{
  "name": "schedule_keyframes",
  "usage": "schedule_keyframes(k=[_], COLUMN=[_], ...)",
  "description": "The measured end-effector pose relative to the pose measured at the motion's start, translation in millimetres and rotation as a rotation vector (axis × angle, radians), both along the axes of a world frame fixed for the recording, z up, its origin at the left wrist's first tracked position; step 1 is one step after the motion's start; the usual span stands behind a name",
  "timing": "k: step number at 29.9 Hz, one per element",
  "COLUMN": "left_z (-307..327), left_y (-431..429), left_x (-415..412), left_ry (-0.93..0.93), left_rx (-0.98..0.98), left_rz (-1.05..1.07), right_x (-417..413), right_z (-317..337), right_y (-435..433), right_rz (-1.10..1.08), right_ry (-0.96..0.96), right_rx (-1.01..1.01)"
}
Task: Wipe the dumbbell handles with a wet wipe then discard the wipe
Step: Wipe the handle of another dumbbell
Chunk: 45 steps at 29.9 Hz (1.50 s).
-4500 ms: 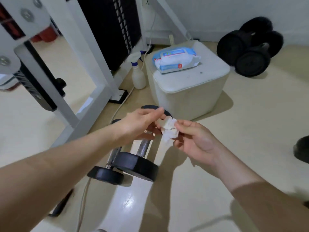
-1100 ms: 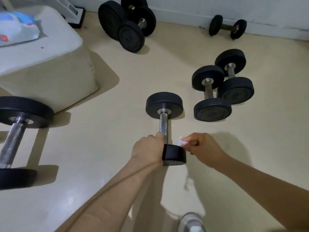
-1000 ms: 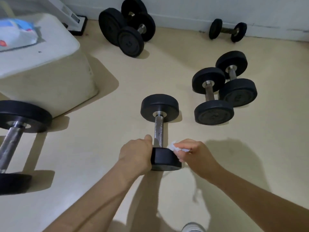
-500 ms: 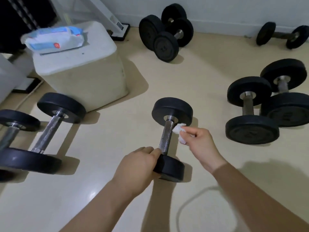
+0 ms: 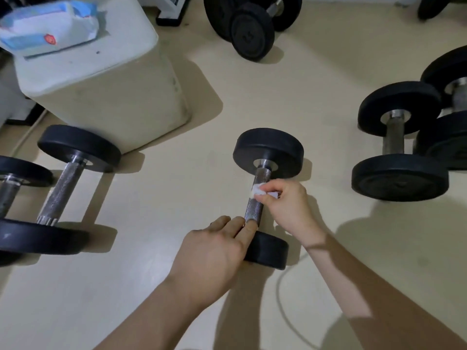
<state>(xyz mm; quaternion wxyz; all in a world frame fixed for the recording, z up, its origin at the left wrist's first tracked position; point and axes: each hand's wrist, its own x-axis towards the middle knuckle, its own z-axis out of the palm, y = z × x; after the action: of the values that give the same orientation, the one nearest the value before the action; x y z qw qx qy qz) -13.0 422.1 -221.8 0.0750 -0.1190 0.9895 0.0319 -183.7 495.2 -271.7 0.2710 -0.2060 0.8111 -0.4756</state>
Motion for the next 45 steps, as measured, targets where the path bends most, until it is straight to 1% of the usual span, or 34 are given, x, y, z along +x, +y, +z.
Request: schedule_keyframes(k=[1, 2, 3, 4, 5, 7, 8, 10, 11, 12, 15, 17, 19, 20, 22, 24, 25, 28, 29, 31, 33, 34, 36, 37, 38, 39, 40, 41, 43, 45], left_z=[0, 0, 0, 1, 1, 1, 2, 4, 5, 5, 5, 5, 6, 5, 4, 5, 6, 6, 4, 1, 1, 2, 4, 4, 3, 2, 1, 1, 1, 1], left_y=[0, 0, -1, -1, -1, -3, -4, -4, -2, -1, -2, -2, 0, 1, 1, -1, -2, -2, -1, -1, -2, -2, -2, -1, 0, 0, 0, 0, 4, 9], left_x=[1, 2, 3, 3, 3, 3, 4, 4, 5, 4, 2, 3, 4, 3, 3, 4, 4, 4, 4, 5, 5, 5, 4, 3, 2, 2, 3, 3, 4, 3], left_ry=[0.011, 0.025, 0.038, 0.052, 0.063, 0.083, 0.083, 0.077, 0.076, 0.078, 0.096, 0.095, 0.117, 0.128, 0.143, 0.149, 0.14, 0.146, 0.153, 0.181, 0.188, 0.186, 0.19, 0.181, 0.173, 0.17, 0.164, 0.157, 0.156, 0.182], left_rx=[0.008, 0.017, 0.027, 0.037, 0.046, 0.063, 0.072, 0.08, 0.082, 0.081, 0.067, 0.066, 0.083, 0.094, 0.089, 0.081, 0.085, 0.106, 0.117, 0.114, 0.116, 0.127, 0.14, 0.147, 0.154, 0.166, 0.176, 0.179, 0.192, 0.204], left_rz=[0.004, 0.009, 0.014, 0.021, 0.033, 0.051, 0.058, 0.068, 0.074, 0.074, 0.059, 0.051, 0.063, 0.069, 0.058, 0.031, 0.023, 0.03, 0.032, 0.017, -0.002, -0.004, -0.014, -0.023, -0.031, -0.034, -0.037, -0.041, -0.026, 0.003], right_x=[5, 5, 1, -7, -13, -13, -5, 8, 8, 1, -18, -4, 14, 11, -12, -17, -11, 9, 1, -22, -16, -7, 8, 2, -12, -24, -28, -21, -2, -3], right_z=[1, 1, -1, 0, 0, 0, 0, 5, 7, 8, 10, 7, 10, 10, 8, 11, 9, 9, 9, 6, 6, 4, 8, 12, 9, 7, 4, 3, 5, 12], right_y=[3, 3, 0, -6, -12, -16, -11, 1, 2, -4, -22, -11, 3, 1, -15, -20, -14, 4, 0, -17, -16, -9, 2, 0, -9, -18, -21, -18, 1, 7], right_rz=[0.07, 0.111, 0.099, 0.041, -0.039, -0.09, -0.054, 0.124, 0.178, 0.161, -0.013, 0.008, 0.159, 0.178, 0.088, 0.024, 0.04, 0.259, 0.254, 0.124, 0.07, 0.141, 0.367, 0.437, 0.446, 0.38, 0.32, 0.304, 0.428, 0.544], right_ry=[-0.025, -0.002, 0.068, 0.143, 0.177, 0.166, 0.129, 0.055, 0.059, 0.089, 0.216, 0.208, 0.182, 0.191, 0.249, 0.276, 0.275, 0.25, 0.246, 0.293, 0.333, 0.358, 0.403, 0.461, 0.536, 0.627, 0.648, 0.603, 0.533, 0.543], right_rx=[0.0, -0.004, 0.0, -0.001, -0.023, -0.018, -0.003, 0.054, 0.081, 0.101, 0.08, 0.067, 0.083, 0.097, 0.091, 0.083, 0.069, 0.082, 0.079, 0.055, 0.062, 0.071, 0.088, 0.103, 0.107, 0.096, 0.107, 0.136, 0.114, 0.074])
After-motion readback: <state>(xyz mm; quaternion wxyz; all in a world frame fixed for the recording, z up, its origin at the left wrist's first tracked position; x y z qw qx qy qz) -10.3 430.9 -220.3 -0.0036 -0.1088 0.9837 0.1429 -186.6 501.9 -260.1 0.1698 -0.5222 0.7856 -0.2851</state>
